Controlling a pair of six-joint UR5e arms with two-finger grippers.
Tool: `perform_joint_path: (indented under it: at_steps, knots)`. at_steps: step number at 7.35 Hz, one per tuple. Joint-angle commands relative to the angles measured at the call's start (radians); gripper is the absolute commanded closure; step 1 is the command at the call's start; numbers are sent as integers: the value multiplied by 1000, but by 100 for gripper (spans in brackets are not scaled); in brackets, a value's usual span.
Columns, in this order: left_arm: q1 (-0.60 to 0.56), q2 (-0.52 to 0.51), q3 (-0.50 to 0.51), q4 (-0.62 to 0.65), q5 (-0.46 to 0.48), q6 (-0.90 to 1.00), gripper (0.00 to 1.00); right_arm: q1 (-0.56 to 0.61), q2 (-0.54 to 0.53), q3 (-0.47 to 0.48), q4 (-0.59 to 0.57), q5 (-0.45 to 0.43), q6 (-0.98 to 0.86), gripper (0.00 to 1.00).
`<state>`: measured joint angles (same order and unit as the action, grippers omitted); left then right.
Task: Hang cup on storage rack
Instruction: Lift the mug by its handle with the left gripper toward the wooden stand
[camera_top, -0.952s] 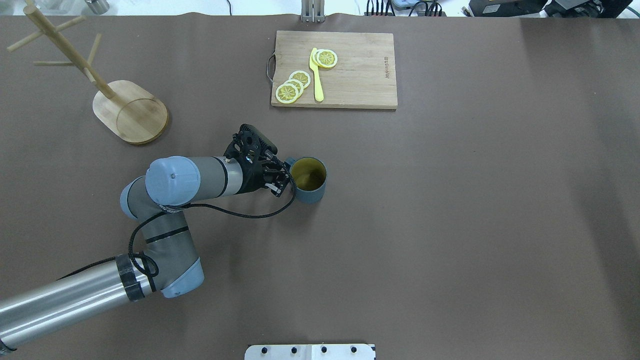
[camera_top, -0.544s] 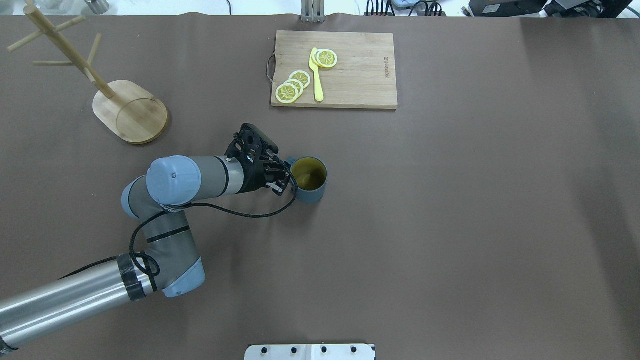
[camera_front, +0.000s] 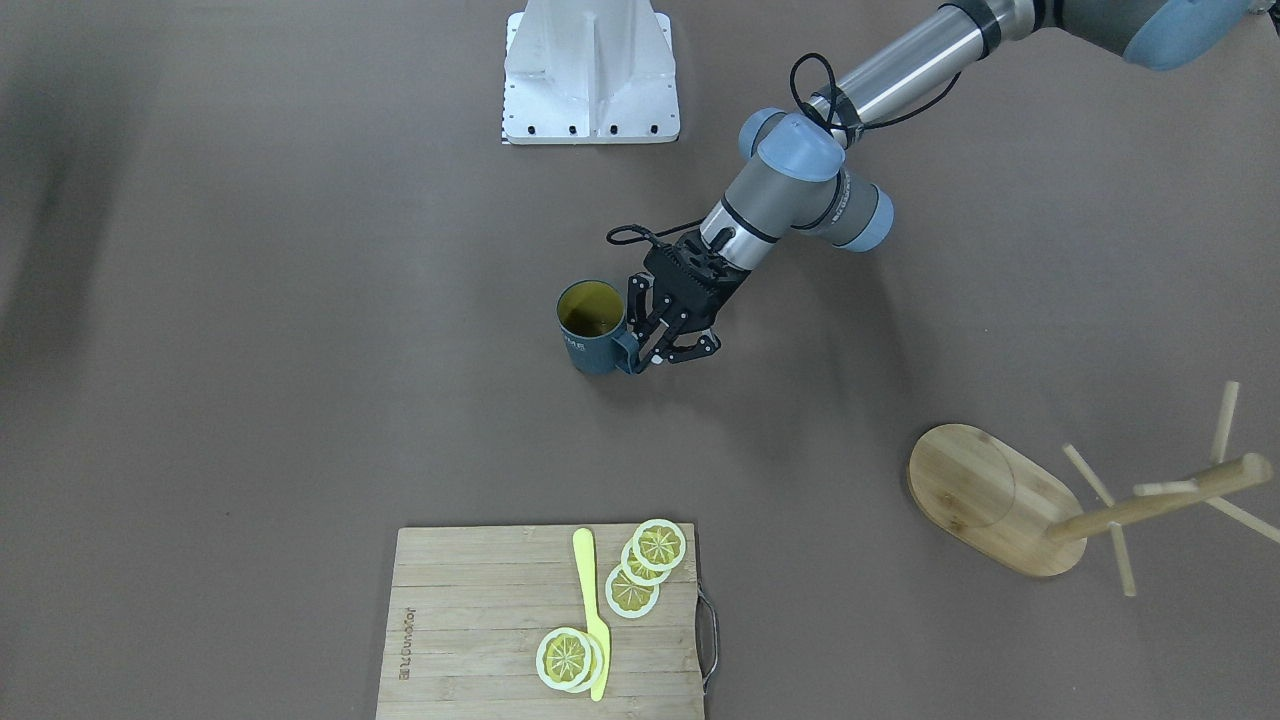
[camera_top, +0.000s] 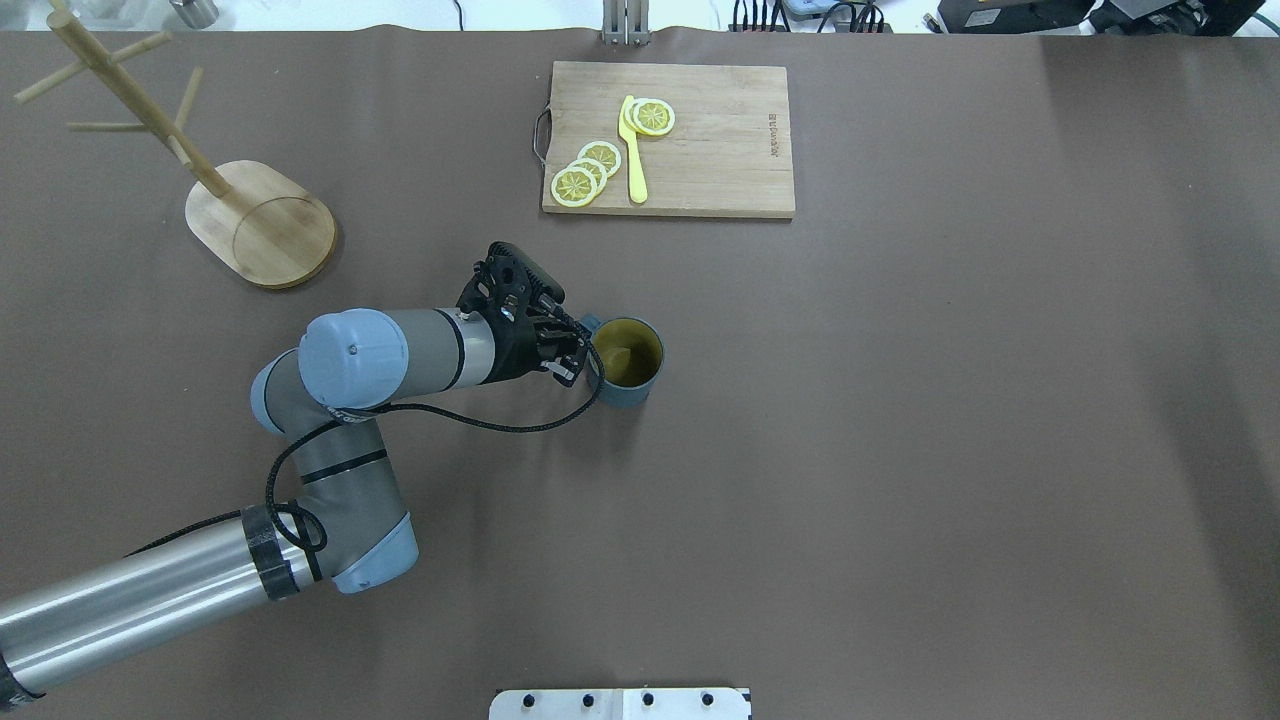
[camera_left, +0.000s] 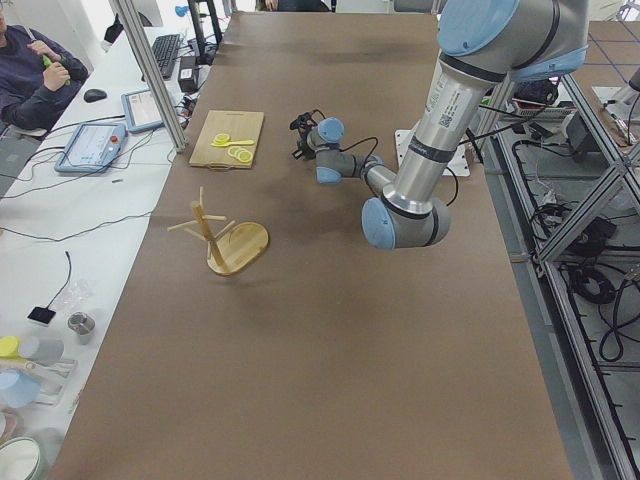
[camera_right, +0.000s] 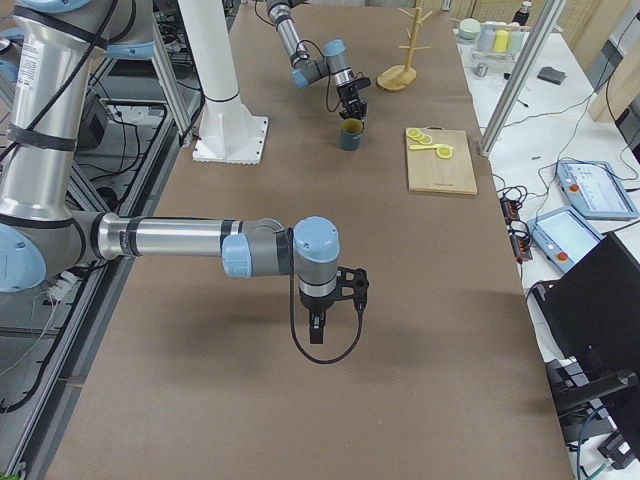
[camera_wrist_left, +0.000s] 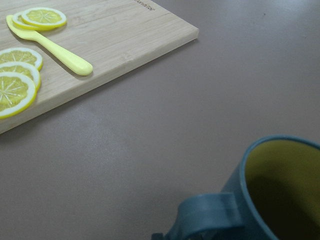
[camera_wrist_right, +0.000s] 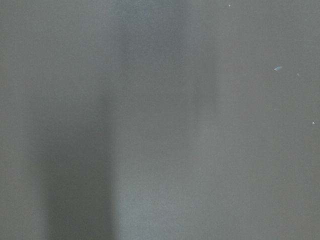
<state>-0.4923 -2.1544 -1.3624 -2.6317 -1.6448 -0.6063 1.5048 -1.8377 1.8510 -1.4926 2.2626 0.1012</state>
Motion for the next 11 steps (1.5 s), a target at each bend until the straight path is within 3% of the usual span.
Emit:
perform_joint_path:
  at_steps: [1,4,7,9,11]
  knots:
    - [-3,4,-1,-10,-1,-38,100,0,0,-1,0,0,0,0]
    - [-40,16,-4,-137,-1,-271,100,0,0,-9,2,-3,-11,0]
    - [-78,57,-7,-245,-1,-681,100,0,0,-50,2,-3,-14,0]
    - [-94,59,-12,-302,-6,-1097,100,0,3,-52,2,-2,-15,0]
    - [-112,59,-14,-367,11,-1383,100,0,2,-53,2,0,-15,0]
